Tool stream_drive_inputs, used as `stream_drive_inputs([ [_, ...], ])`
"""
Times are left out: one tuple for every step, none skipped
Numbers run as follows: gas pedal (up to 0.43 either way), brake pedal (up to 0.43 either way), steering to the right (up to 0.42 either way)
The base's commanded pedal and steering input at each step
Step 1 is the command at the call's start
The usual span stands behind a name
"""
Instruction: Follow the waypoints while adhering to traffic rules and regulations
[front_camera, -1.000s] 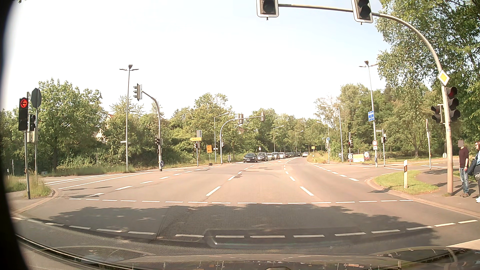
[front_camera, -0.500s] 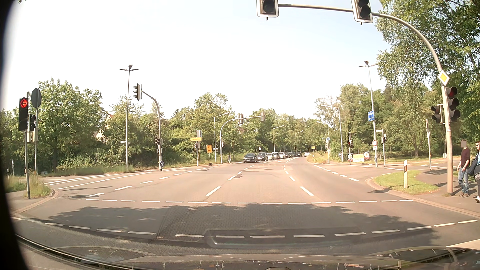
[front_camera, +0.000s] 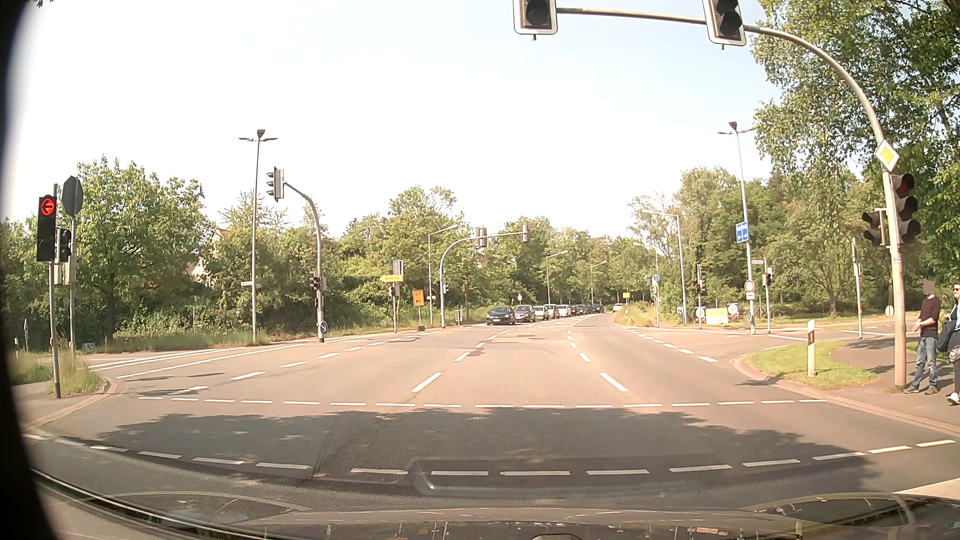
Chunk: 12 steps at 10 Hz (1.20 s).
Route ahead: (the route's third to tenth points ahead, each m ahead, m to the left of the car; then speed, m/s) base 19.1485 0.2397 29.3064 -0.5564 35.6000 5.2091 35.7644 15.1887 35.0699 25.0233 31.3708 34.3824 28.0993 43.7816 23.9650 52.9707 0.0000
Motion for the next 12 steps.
stream_drive_inputs([
  [0.000, 0.226, -0.003],
  [0.000, 0.232, -0.003],
  [0.000, 0.226, -0.003],
  [0.000, 0.226, -0.003],
  [0.000, 0.226, -0.003],
  [0.000, 0.226, -0.003],
  [0.000, 0.226, -0.003],
  [0.000, 0.232, -0.003],
  [0.000, 0.232, -0.003],
  [0.000, 0.226, -0.003],
  [0.000, 0.226, -0.003],
  [0.000, 0.226, -0.003],
])
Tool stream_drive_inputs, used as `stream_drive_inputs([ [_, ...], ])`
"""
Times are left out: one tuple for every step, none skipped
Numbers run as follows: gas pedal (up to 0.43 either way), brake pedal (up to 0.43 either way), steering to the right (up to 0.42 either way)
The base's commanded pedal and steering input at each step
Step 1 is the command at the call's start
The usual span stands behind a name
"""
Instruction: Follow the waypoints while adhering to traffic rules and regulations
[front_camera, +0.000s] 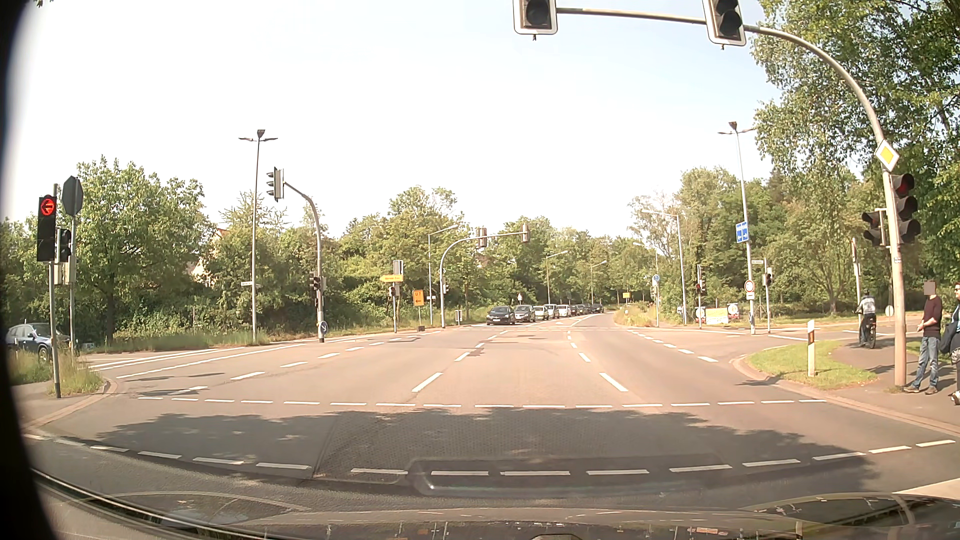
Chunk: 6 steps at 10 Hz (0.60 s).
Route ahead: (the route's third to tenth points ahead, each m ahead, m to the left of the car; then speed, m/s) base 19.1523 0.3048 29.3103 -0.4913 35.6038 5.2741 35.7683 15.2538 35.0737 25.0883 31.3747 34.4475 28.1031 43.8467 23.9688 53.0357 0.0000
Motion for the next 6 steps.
stream_drive_inputs([
  [0.000, 0.232, -0.003],
  [0.000, 0.226, -0.003],
  [0.000, 0.226, -0.003],
  [0.000, 0.226, -0.003],
  [0.000, 0.226, -0.003],
  [0.000, 0.226, -0.003],
])
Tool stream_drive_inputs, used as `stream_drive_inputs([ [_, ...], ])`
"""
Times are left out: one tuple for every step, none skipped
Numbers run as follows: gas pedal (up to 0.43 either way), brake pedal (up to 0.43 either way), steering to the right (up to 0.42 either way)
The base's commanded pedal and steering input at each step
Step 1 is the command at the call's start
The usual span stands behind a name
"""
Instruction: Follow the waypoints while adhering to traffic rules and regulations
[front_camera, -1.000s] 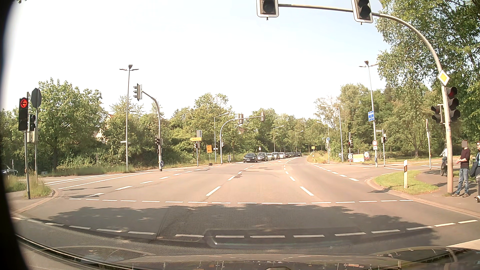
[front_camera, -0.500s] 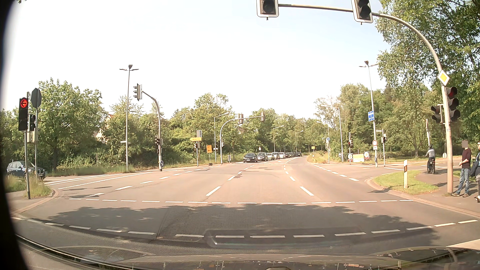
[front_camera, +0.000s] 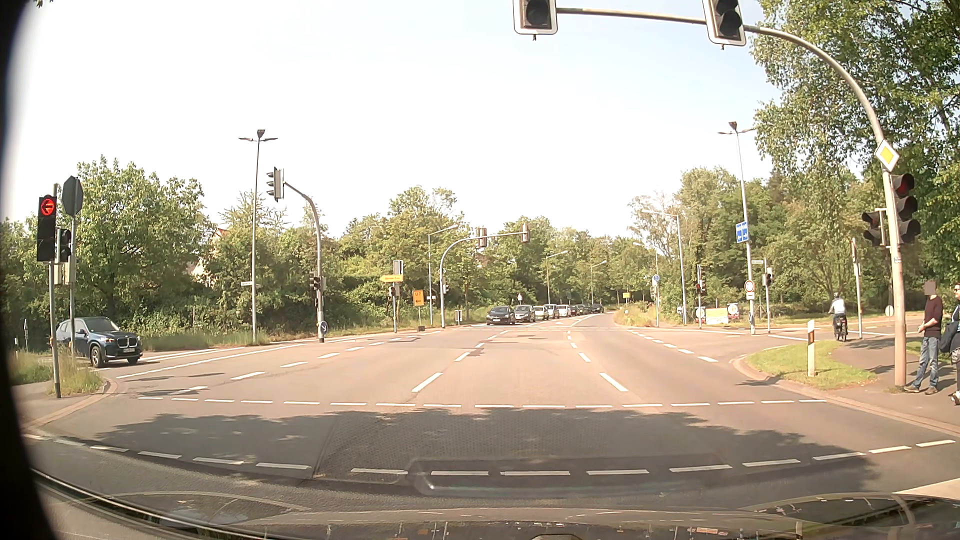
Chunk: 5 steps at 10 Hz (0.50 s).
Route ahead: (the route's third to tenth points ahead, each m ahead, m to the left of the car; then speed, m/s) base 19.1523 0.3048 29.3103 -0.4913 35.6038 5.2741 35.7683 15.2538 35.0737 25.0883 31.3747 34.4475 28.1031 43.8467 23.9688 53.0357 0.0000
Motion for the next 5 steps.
stream_drive_inputs([
  [0.000, 0.226, -0.003],
  [0.000, 0.226, -0.003],
  [0.000, 0.226, -0.003],
  [0.000, 0.226, -0.003],
  [0.000, 0.226, -0.003],
])
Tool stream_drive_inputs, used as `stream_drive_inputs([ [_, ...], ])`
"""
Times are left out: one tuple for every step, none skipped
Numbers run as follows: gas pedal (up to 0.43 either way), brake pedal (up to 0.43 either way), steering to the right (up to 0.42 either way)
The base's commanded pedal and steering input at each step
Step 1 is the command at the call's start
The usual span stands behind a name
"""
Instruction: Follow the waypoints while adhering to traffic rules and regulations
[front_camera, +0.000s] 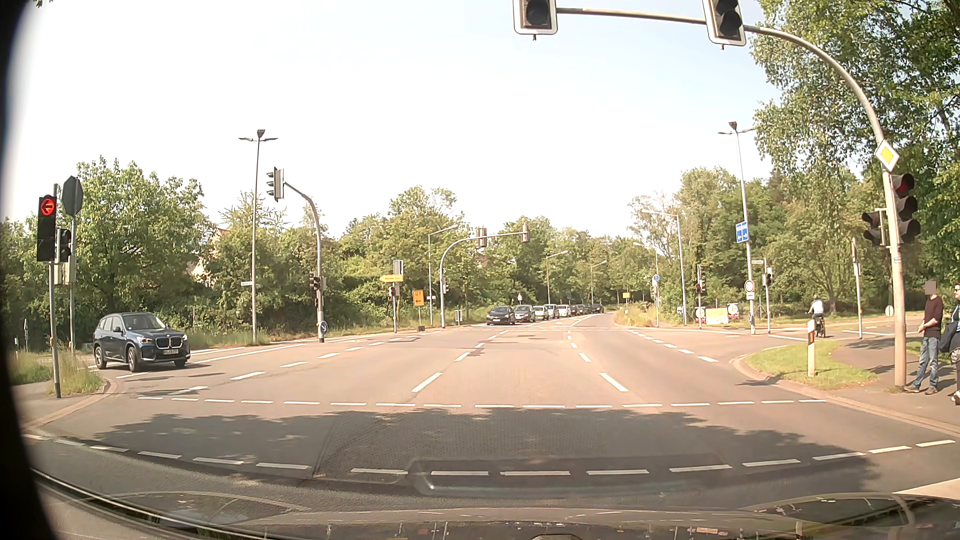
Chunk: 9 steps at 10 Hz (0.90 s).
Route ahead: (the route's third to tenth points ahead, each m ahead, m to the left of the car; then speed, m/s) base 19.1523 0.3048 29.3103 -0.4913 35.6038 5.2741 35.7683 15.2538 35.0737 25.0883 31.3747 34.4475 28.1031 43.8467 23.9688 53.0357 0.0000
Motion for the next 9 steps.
stream_drive_inputs([
  [0.000, 0.226, -0.003],
  [0.000, 0.226, -0.003],
  [0.000, 0.226, -0.003],
  [0.000, 0.226, -0.003],
  [0.000, 0.226, -0.003],
  [0.000, 0.226, -0.003],
  [0.000, 0.226, -0.003],
  [0.000, 0.226, -0.003],
  [0.000, 0.226, -0.003],
])
